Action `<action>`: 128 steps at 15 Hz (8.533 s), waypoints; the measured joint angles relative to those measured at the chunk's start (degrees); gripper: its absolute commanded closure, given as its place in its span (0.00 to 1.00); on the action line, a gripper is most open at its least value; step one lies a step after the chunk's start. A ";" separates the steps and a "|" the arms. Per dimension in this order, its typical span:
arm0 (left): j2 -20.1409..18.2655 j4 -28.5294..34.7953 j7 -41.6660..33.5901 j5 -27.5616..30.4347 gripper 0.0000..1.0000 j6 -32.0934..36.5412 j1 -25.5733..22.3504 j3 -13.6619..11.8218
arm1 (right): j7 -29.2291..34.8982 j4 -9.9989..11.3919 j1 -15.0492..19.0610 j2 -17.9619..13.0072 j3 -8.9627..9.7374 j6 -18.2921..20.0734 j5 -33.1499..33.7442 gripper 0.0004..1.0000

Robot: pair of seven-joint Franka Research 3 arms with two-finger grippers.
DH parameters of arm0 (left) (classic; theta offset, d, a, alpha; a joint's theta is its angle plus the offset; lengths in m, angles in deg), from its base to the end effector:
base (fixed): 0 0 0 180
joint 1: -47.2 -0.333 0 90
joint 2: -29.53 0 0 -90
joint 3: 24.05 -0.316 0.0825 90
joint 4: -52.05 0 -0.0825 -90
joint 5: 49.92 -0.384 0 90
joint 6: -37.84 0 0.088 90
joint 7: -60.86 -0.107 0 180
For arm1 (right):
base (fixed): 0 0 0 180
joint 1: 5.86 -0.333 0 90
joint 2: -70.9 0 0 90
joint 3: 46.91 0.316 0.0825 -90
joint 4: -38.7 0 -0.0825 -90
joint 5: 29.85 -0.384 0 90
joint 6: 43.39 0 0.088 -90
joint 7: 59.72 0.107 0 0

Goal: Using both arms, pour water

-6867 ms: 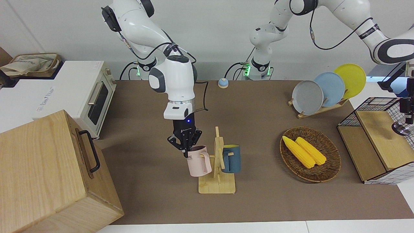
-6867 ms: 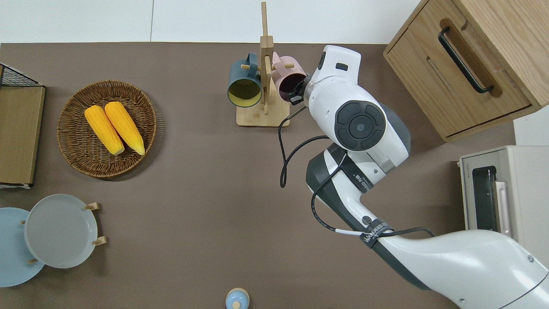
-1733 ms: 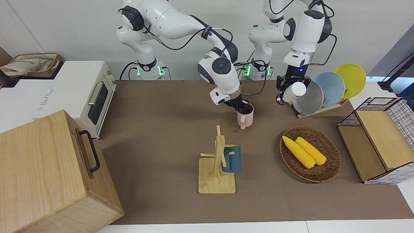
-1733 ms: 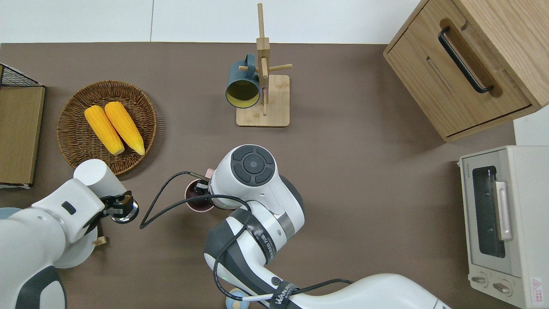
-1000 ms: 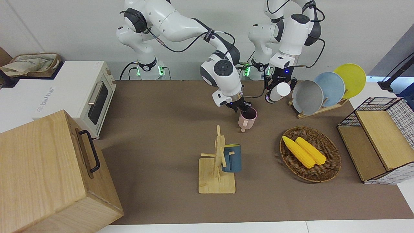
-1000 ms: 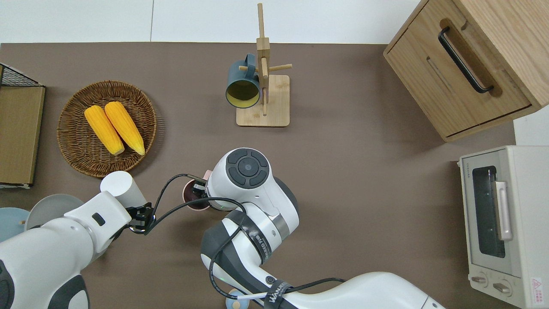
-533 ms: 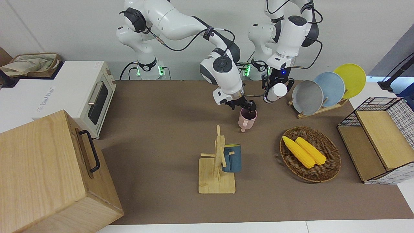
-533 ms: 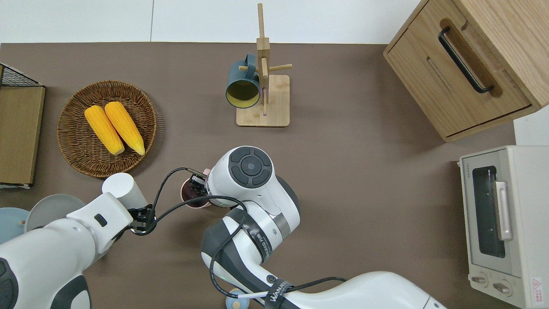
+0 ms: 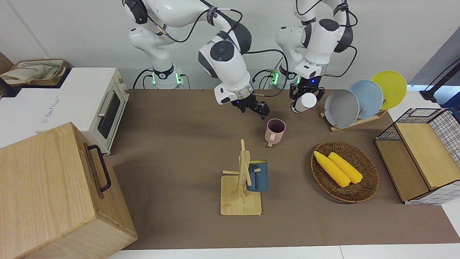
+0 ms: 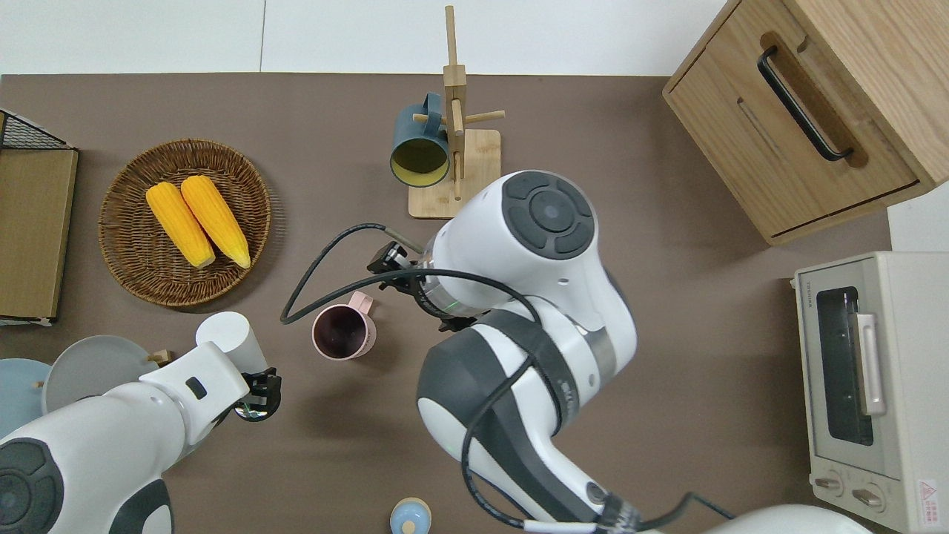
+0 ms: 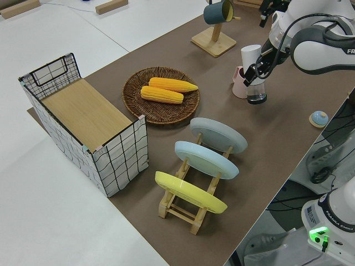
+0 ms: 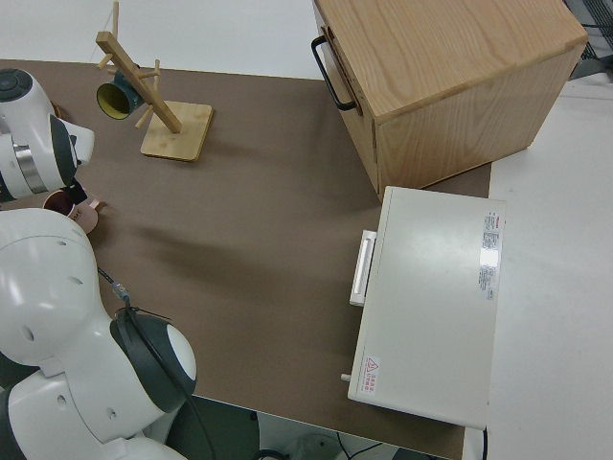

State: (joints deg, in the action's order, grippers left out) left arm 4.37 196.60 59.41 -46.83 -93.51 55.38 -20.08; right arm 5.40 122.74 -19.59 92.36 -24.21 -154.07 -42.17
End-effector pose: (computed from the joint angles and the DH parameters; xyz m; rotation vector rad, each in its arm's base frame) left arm 0.4139 -0.0910 0.4506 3.0760 -0.3125 0.3196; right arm 0.5602 0.3822 0.4953 -2.6945 0.8319 0.2765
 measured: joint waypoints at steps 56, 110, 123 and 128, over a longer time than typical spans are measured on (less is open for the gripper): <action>19.87 -15.33 3.60 -0.08 1.00 21.60 7.96 0.00 | -73.44 2.21 10.21 -22.07 -24.94 27.41 12.97 0.01; 12.26 -7.29 10.39 -4.26 1.00 -1.94 -1.58 -0.49 | -73.44 2.21 10.20 -22.14 -24.71 27.41 12.96 0.01; 16.21 -16.85 10.40 -8.75 1.00 -14.59 -16.31 -0.79 | -73.44 2.21 10.20 -22.14 -24.71 27.41 12.96 0.01; 17.55 -21.74 10.40 -8.82 1.00 -14.53 -18.21 -0.79 | -73.44 2.21 10.20 -22.14 -24.71 27.41 12.96 0.01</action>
State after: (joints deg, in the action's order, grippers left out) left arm 21.92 174.86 69.81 -55.65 -108.04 37.17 -20.87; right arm -68.05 124.95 -9.39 70.22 -48.92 -126.66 -29.20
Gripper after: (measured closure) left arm 0.357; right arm 0.009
